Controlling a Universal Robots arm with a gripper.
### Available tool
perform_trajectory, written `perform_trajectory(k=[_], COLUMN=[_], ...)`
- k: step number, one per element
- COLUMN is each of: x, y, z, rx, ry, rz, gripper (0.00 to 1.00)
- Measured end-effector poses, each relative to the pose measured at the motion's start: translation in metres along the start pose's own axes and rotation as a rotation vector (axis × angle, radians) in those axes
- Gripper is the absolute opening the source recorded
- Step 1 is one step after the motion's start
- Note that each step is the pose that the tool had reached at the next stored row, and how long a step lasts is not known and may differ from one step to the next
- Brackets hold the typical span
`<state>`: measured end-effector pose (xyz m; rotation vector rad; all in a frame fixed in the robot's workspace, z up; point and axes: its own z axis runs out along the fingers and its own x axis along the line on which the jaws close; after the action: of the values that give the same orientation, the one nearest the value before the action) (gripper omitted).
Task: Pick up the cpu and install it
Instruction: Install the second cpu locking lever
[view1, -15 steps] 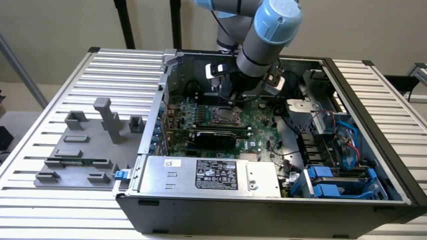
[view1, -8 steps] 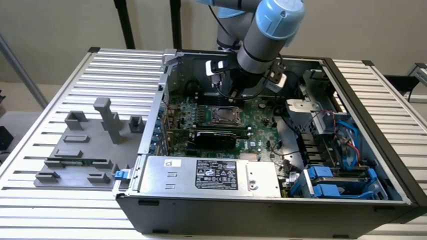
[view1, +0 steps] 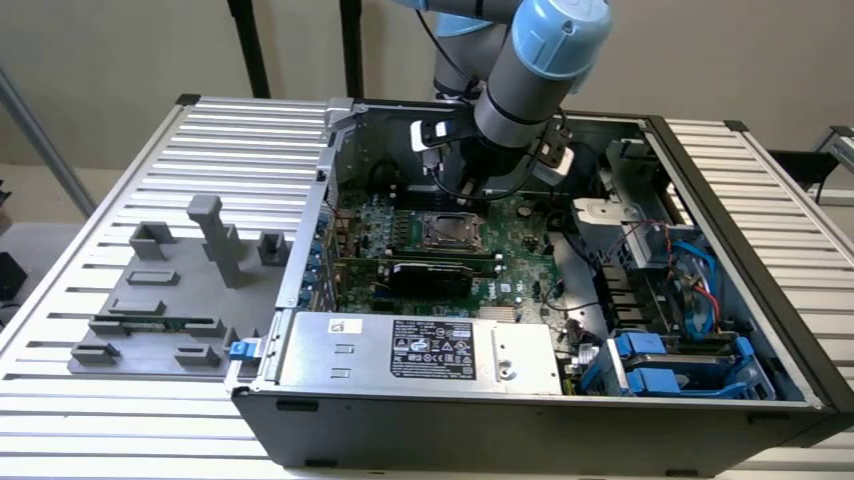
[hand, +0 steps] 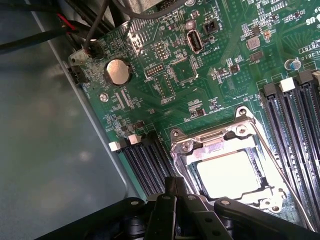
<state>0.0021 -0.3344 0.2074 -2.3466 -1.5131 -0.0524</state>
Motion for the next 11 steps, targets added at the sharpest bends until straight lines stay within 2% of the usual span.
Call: perform_trajectory(k=[11], x=[-0.0008], y=[0.0003], z=[-0.0004], rx=[0.0008], ry=[-0.0002], rz=[0.002], gripper=[0.11])
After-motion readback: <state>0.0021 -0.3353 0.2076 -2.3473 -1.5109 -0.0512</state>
